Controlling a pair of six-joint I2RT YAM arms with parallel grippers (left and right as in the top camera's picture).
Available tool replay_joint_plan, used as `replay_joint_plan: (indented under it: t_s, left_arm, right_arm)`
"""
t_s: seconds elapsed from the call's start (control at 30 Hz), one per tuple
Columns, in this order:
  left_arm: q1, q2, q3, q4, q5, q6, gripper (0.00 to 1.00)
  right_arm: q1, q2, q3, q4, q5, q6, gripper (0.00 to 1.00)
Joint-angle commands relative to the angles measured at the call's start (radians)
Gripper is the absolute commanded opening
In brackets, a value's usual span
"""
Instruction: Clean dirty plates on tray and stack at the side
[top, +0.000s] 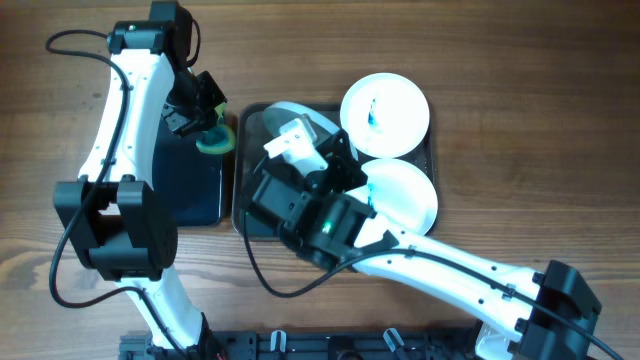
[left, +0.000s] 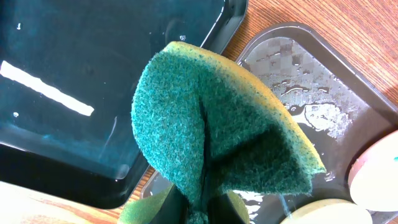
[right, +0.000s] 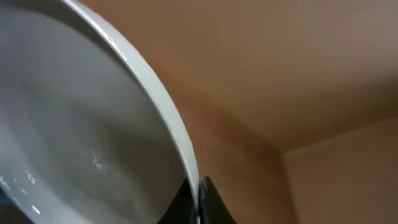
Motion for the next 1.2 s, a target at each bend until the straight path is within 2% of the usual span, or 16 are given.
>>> replay_joint_plan:
  t_s: [0.0,0.07,0.13,0.27,0.33,0.4,0.47,0.57,0.63,0.77,0.87,1.03,1.17]
  left_arm:
    - [-0.001,-0.019,0.016,0.003,-0.016,0.015,0.04]
    - [-0.003,-0.019,0.016,0.002,-0.016,0.015,0.04]
    - [-0.003,-0.019,0.016,0.002,-0.016,0.015,0.04]
    - [-0.007,-0.019,0.016,-0.01,-0.016,0.015,0.04]
    - [-0.014,-0.019,0.016,-0.017,-0.016,0.015,0.04]
    - [-0.024,-0.019,0.016,-0.017,-0.016,0.015,0.04]
    - [-0.039,-0.019,0.016,-0.016,-0.016,0.015,0.04]
    - [-0.079,-0.019,0.016,-0.016,-0.016,0.015,0.04]
    - [-0.107,-0.019,0.016,-0.017,-0.016,0.015,0.04]
    - [-0.162,-0.019,0.016,-0.009,-0.016,0.015,0.04]
    - [-0.196,-0.019,0.016,0.006,-0.016,0.014,0.04]
    - [-0.24,-0.019,0.016,0.026,-0.016,0.015,0.04]
    - [-0.264,-0.019,0.016,0.04,-0.016,0.014,0.04]
  right_arm:
    - [0.021,-0.019,0.023,0.076,0.216,-0.113,0.04]
    - [0.021,-0.019,0.023,0.09,0.182,-0.12,0.04]
    - [0.015,-0.019,0.023,0.077,0.067,-0.092,0.04]
    - [-0.098,-0.019,0.023,-0.024,-0.421,0.142,0.04]
    - [-0.196,-0.025,0.023,-0.053,-0.696,0.223,0.04]
    - [-0.301,-0.049,0.023,-0.061,-0.962,0.229,0.04]
    - [-0.411,-0.09,0.023,-0.076,-1.165,0.233,0.04]
    - [-0.668,-0.195,0.023,-0.145,-1.425,0.283,0.04]
    - [-0.811,-0.245,0.023,-0.206,-1.482,0.282,0.04]
    - [-1.097,-0.29,0.023,-0.356,-1.42,0.268,0.04]
    - [-1.304,-0.275,-0.018,-0.36,-1.369,0.216,0.04]
    - [-1.487,-0.195,-0.143,-0.259,-1.355,0.193,0.04]
    - [-1.508,-0.097,-0.217,-0.169,-1.36,0.168,0.04]
